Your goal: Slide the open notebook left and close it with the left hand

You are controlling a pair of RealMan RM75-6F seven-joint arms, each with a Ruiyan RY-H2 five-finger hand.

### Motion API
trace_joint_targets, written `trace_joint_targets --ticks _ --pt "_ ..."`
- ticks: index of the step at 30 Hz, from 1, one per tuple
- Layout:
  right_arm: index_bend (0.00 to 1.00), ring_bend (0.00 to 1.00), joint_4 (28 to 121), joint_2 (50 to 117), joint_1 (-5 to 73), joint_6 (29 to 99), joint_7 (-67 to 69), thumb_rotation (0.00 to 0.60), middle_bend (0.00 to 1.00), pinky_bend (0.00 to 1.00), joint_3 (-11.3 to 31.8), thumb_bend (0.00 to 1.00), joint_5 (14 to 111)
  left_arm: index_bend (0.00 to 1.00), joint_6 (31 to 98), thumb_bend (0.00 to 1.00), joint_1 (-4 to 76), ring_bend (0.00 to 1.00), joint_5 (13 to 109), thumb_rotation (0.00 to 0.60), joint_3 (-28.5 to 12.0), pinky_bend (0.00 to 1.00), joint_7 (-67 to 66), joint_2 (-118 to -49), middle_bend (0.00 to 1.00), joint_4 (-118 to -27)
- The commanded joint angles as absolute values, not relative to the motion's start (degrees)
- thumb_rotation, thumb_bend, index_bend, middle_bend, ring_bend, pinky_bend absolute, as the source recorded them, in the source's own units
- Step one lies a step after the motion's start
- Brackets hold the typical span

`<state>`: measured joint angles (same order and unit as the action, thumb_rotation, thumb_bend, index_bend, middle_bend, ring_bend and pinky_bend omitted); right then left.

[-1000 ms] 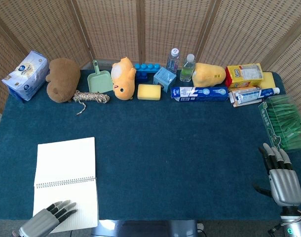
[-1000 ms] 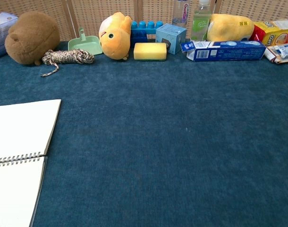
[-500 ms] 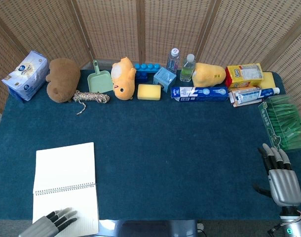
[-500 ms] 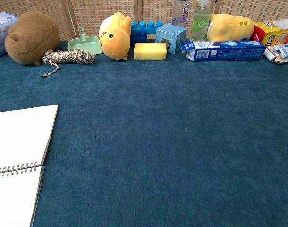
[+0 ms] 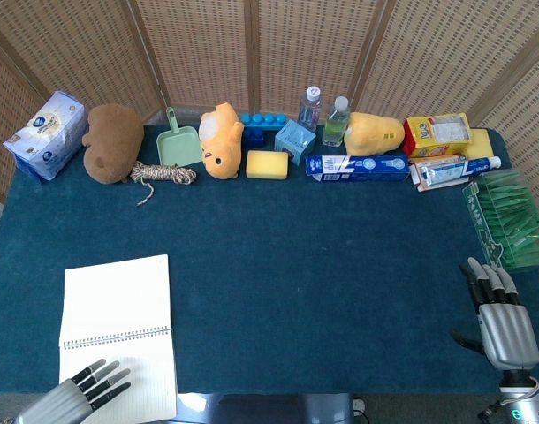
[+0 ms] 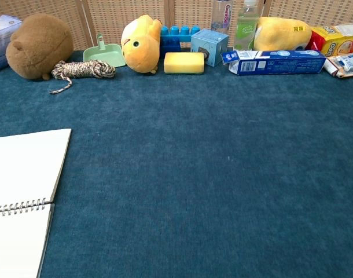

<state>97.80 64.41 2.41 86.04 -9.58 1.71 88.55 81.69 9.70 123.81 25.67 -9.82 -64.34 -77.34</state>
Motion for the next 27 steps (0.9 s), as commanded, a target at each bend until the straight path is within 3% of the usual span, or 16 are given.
trace_joint_targets --ticks 1,14,27 --pt "0.0 0.0 97.78 64.48 2.43 85.97 -9.65 0.6 0.0 0.0 1.69 0.0 88.51 0.0 88.66 0.0 10.11 0.0 127.54 0.426 24.93 0.11 -2.42 -67.69 0.0 -67.9" --pt "0.0 0.0 97.35 65.45 2.65 85.25 -11.22 0.6 0.0 0.0 1.52 0.0 88.18 0.0 104.1 0.0 11.53 0.0 137.18 0.427 26.0 0.16 1.13 -74.24 0.0 -42.83" --pt "0.0 0.0 97.41 65.53 2.64 85.01 -11.41 0.6 0.0 0.0 1.56 0.0 87.63 0.0 106.0 0.0 10.75 0.0 137.6 0.427 28.28 0.16 -1.95 -76.44 0.0 -30.54"
